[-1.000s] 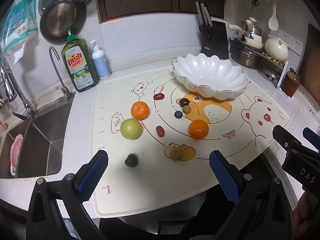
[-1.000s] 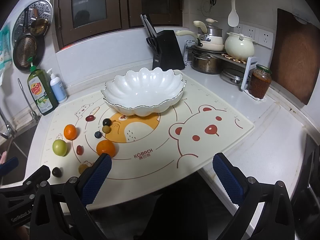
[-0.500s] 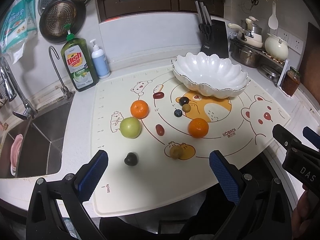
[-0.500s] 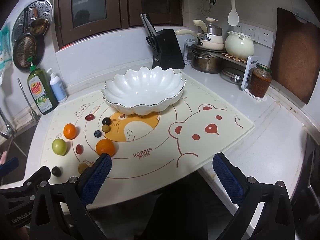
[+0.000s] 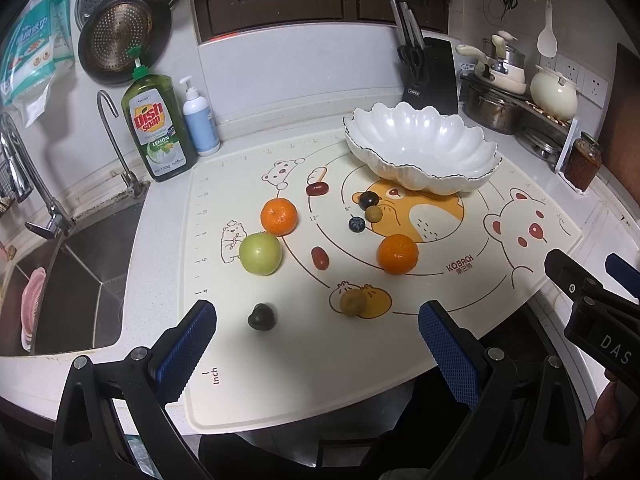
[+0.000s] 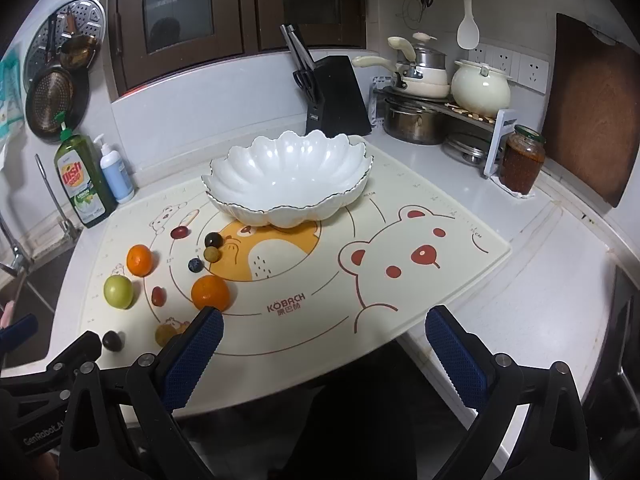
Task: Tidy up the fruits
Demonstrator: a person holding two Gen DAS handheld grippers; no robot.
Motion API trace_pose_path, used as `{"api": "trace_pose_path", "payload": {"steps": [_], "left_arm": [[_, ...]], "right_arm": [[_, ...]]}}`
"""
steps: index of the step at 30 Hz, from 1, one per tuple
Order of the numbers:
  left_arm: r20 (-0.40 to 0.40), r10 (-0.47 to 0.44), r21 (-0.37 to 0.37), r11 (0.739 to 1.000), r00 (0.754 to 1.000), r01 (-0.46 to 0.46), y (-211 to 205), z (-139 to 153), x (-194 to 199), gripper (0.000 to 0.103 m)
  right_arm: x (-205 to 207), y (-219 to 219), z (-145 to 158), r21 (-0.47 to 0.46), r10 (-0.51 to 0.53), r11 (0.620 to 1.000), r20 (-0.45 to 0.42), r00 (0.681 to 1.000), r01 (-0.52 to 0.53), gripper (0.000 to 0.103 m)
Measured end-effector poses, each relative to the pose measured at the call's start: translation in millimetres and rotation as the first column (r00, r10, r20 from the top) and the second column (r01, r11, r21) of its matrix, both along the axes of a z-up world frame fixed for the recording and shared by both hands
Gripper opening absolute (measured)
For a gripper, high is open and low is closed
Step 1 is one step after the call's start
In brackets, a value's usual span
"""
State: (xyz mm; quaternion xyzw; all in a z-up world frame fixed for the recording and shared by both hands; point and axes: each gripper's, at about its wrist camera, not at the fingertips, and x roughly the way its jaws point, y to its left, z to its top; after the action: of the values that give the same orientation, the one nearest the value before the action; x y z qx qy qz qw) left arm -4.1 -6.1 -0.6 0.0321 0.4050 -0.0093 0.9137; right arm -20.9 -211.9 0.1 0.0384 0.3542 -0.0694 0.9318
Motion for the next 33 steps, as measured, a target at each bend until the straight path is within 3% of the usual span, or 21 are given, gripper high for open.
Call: {"api": "trace_pose_path", "payload": {"steps": [12, 25, 33], "left_arm": [[0.001, 0.002, 0.002, 1.000, 1.000, -0.002, -1, -2, 0, 0.103], [-0.018, -0.018, 0.005, 1.000, 1.000, 0.018, -10, -30, 19, 0.103], [-0.037, -0.017, -0.004, 1.000, 0.999, 0.016, -21, -56, 31, 0.097]], "right_arm": [[1, 0, -1, 0.000, 0.002, 1.000, -0.002, 1.000, -0.002, 0.103], [20, 3, -21, 0.027, 0.037, 0.999, -0.017, 0.999, -0.037, 0.103], [48, 3, -36, 0.031, 0.166, 0.986, -0.013, 0.986, -0.165, 0.102]]}}
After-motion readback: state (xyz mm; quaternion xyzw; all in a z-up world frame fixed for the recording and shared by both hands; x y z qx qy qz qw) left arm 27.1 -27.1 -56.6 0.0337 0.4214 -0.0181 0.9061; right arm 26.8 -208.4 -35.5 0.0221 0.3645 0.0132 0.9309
